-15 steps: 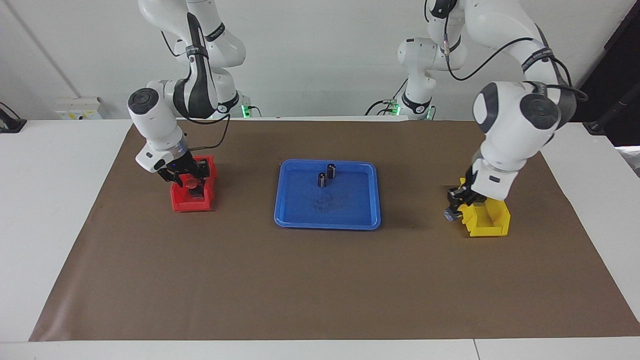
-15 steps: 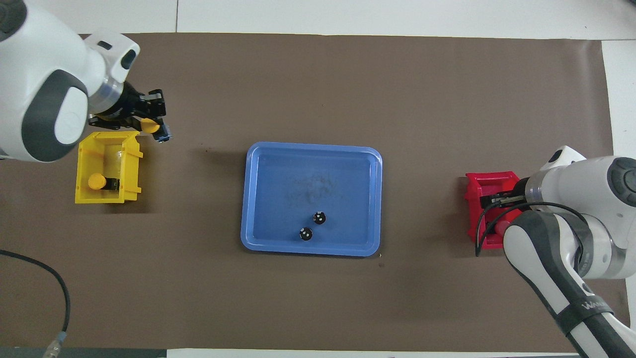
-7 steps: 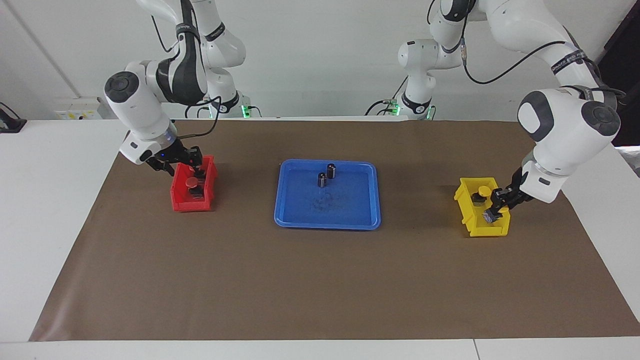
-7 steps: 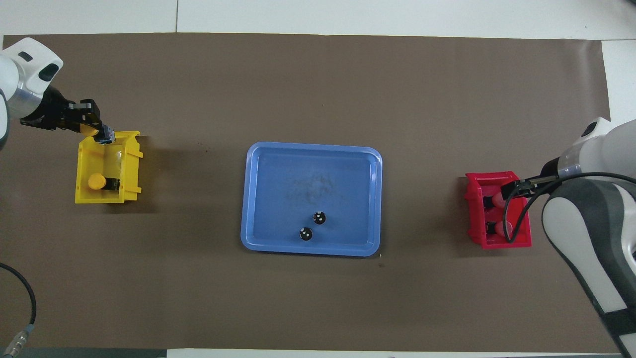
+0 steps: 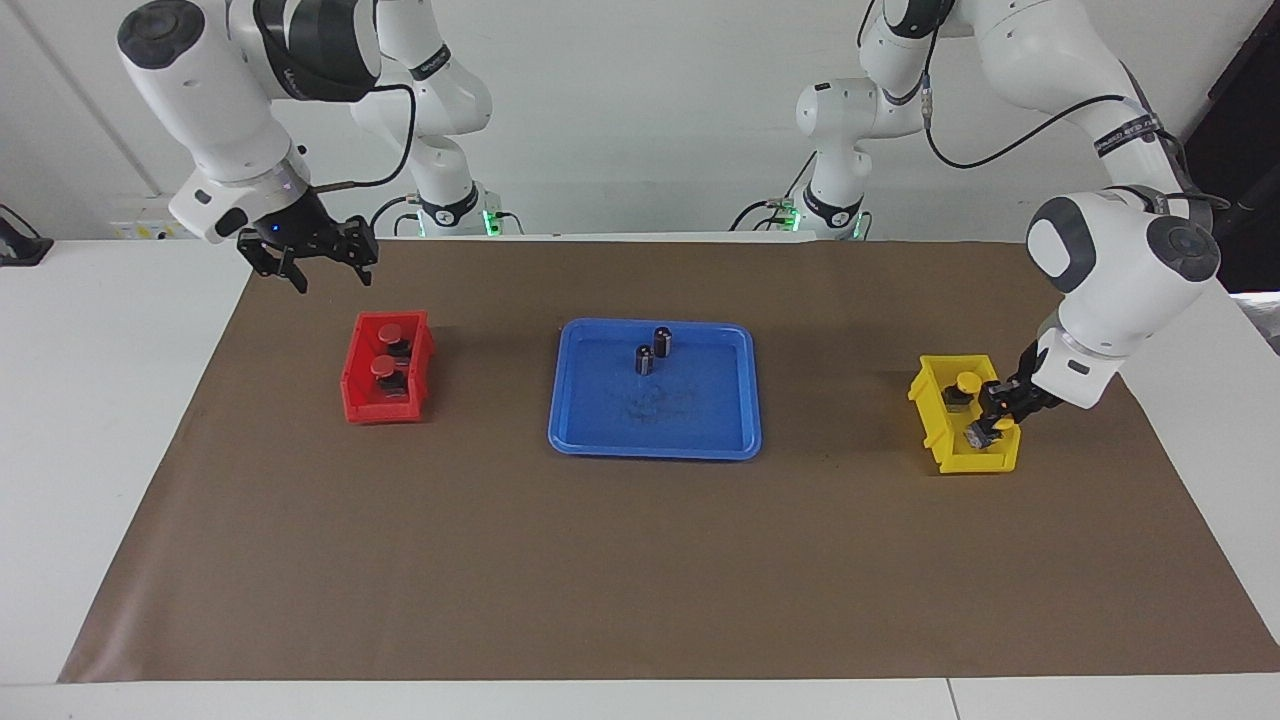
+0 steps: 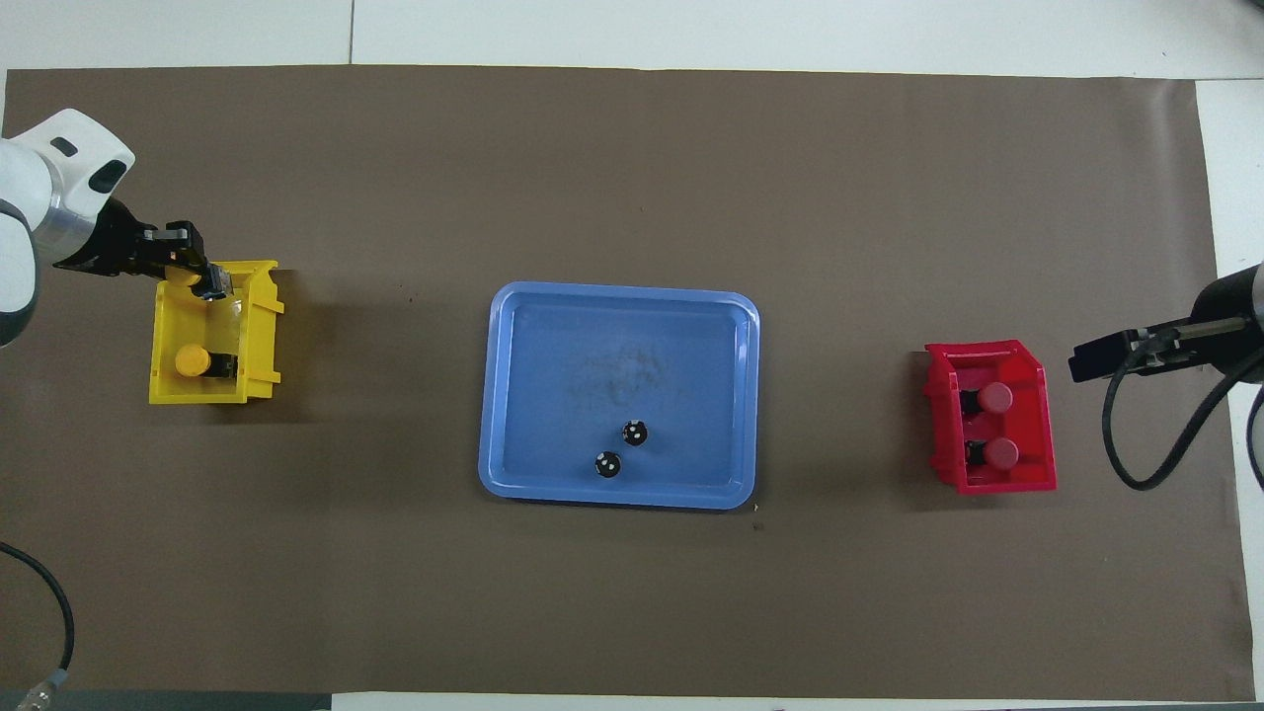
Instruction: Sort red and yellow buttons by color
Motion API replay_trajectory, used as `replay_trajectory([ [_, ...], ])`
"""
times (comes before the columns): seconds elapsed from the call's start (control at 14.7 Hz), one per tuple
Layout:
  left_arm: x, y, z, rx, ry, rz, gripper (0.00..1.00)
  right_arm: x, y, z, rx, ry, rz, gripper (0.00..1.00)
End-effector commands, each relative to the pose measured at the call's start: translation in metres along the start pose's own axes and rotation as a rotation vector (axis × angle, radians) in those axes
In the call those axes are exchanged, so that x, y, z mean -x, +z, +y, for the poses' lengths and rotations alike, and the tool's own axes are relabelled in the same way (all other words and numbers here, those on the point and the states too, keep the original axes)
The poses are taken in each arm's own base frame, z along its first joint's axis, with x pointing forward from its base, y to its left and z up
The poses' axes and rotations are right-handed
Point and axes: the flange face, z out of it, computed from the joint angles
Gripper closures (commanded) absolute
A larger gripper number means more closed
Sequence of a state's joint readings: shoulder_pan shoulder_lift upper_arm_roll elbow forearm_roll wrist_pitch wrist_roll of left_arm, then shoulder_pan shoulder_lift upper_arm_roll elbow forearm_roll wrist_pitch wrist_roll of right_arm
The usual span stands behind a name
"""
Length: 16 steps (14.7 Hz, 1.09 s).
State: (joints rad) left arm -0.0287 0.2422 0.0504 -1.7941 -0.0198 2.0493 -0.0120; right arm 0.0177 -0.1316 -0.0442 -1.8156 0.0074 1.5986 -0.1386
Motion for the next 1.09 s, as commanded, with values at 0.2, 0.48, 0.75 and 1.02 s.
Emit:
replay_trajectory([
  [0.2, 0.017, 0.022, -0.007, -0.011, 0.019, 0.040, 0.98, 0.003, -0.029, 0.009, -0.001, 0.069, -0.028, 0.00],
  [0.48, 0.020, 0.032, -0.017, -0.013, 0.033, 0.053, 0.98, -0.013, -0.026, 0.022, 0.004, 0.089, -0.013, 0.00],
  [0.75, 0.021, 0.034, -0.024, -0.012, 0.024, 0.053, 0.62, -0.024, -0.027, 0.039, -0.014, 0.121, -0.075, 0.00],
  [1.02, 0.017, 0.025, -0.014, -0.002, 0.031, 0.053, 0.04, -0.021, -0.020, 0.037, -0.016, 0.118, -0.084, 0.00],
])
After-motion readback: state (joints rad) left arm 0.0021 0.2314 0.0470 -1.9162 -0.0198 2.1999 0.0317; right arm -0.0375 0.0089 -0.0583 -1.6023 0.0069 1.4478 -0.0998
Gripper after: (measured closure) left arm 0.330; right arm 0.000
